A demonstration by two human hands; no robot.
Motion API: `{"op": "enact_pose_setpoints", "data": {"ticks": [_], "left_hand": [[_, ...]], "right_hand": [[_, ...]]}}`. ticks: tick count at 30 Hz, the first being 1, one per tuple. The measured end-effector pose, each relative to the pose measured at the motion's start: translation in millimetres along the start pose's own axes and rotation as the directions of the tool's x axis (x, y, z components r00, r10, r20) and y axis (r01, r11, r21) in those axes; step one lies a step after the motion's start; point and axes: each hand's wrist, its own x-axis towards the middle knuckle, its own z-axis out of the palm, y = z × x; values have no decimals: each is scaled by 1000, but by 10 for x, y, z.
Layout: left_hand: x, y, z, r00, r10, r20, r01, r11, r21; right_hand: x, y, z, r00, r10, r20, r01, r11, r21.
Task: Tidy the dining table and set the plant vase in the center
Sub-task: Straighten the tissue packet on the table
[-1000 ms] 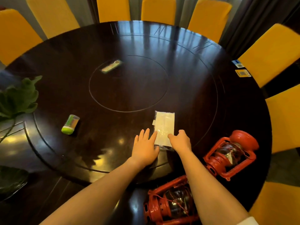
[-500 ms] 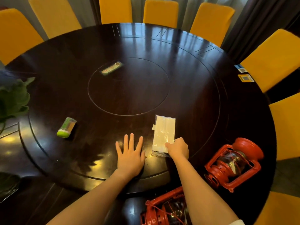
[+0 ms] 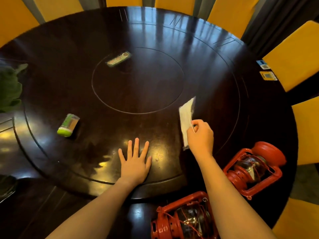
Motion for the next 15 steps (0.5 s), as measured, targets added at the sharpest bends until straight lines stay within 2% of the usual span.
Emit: {"op": "enact_pose_setpoints", "data": {"ticks": [2,3,5,7,10,15], "left_hand": [[5,0,26,1000,-5,-10,5,1000,7],[6,-3,38,1000,-7,-17,7,1000,6],[8,-10,58,1000,-3,-26,3,1000,0],[17,-19,71,1000,0,-26,0,1000,-6],[26,-39,66,1000,-3,-9,3,1000,-6],[16,-42,30,1000,13,4,-13,1000,-27]], "right_hand": [[-84,-31,30,974,-226,-5,219,950,-222],[-133,-18,77,953,-295,68,301,898,-322],[-242,28,194,917,-305,257,392,807,-441],[-335,112,328,898,-268,350,415,780,-467],[-440,210,534,899,-188,397,369,812,-453],[-465,225,655,924,-160,347,312,841,-442]]}}
